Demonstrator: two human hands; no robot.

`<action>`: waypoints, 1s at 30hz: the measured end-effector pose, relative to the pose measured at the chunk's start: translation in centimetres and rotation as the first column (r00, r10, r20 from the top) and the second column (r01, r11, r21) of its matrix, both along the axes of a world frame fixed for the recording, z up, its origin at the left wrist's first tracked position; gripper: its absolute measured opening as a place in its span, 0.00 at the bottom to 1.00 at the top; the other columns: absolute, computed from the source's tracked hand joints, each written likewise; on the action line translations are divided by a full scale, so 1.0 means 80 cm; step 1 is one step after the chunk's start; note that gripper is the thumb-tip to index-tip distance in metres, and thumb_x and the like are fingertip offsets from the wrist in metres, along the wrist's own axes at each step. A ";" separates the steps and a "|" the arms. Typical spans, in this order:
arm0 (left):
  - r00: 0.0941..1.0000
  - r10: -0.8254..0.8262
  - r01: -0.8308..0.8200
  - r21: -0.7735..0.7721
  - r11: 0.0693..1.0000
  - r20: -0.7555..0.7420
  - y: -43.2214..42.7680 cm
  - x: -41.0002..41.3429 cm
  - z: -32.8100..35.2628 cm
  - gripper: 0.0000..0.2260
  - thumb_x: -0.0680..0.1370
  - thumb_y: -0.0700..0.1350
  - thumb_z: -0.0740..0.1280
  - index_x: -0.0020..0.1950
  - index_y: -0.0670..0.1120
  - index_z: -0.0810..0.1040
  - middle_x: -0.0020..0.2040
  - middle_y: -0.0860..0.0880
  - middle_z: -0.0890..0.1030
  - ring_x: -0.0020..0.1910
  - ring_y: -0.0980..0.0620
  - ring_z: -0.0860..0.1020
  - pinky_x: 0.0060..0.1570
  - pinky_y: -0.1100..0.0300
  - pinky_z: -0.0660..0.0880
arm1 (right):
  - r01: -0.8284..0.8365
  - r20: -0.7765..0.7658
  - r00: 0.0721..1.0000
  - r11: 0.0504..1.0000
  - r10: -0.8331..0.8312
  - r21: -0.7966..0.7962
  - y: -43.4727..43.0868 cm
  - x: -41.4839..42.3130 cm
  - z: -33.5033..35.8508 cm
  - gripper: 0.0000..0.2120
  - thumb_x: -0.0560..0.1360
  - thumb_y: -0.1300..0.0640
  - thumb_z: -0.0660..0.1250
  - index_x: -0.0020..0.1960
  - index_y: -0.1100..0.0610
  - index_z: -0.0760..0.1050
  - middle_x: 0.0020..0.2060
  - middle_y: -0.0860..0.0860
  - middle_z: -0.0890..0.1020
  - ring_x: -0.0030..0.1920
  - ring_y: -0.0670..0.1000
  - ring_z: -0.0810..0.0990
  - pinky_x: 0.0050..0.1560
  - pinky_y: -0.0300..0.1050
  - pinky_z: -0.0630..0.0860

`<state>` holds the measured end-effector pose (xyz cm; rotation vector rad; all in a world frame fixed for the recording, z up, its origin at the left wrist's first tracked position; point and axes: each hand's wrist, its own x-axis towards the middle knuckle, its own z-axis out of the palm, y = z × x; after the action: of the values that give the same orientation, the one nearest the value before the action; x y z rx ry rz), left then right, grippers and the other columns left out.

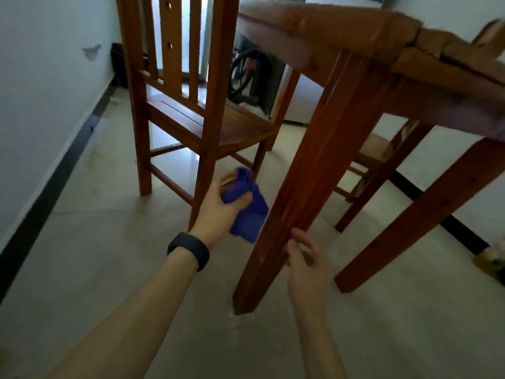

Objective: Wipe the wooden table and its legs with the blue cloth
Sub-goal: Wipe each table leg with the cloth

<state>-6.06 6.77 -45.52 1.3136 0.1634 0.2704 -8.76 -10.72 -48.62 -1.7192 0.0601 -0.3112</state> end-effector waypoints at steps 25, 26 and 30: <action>0.908 0.171 -0.359 0.501 0.788 0.382 -0.115 0.000 -0.056 0.24 0.80 0.51 0.60 0.75 0.62 0.57 0.72 0.49 0.64 0.64 0.52 0.71 0.60 0.58 0.73 | -0.370 -0.023 0.928 0.909 0.372 -0.190 -0.039 0.030 0.049 0.33 0.84 0.61 0.55 0.65 0.19 0.56 0.64 0.24 0.69 0.64 0.32 0.71 0.53 0.29 0.75; 0.949 0.140 -0.279 0.550 0.787 0.281 -0.115 -0.006 -0.085 0.26 0.80 0.49 0.60 0.76 0.61 0.56 0.73 0.50 0.63 0.64 0.52 0.70 0.61 0.56 0.74 | -0.368 -0.022 0.928 0.909 0.371 -0.194 -0.039 0.029 0.049 0.33 0.84 0.61 0.55 0.65 0.19 0.55 0.62 0.22 0.69 0.65 0.32 0.71 0.52 0.28 0.74; 0.925 -0.095 0.324 0.634 0.702 -0.367 -0.064 -0.015 -0.161 0.24 0.84 0.48 0.59 0.78 0.58 0.57 0.69 0.48 0.69 0.52 0.54 0.75 0.53 0.55 0.77 | -0.348 -0.041 0.937 0.916 0.347 -0.197 -0.042 0.030 0.042 0.35 0.83 0.63 0.56 0.71 0.24 0.52 0.65 0.25 0.67 0.69 0.39 0.70 0.68 0.46 0.70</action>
<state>-7.29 1.64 -58.43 2.1105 0.1795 -0.1033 -6.36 -14.08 -45.24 -1.8925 -0.2820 -0.0477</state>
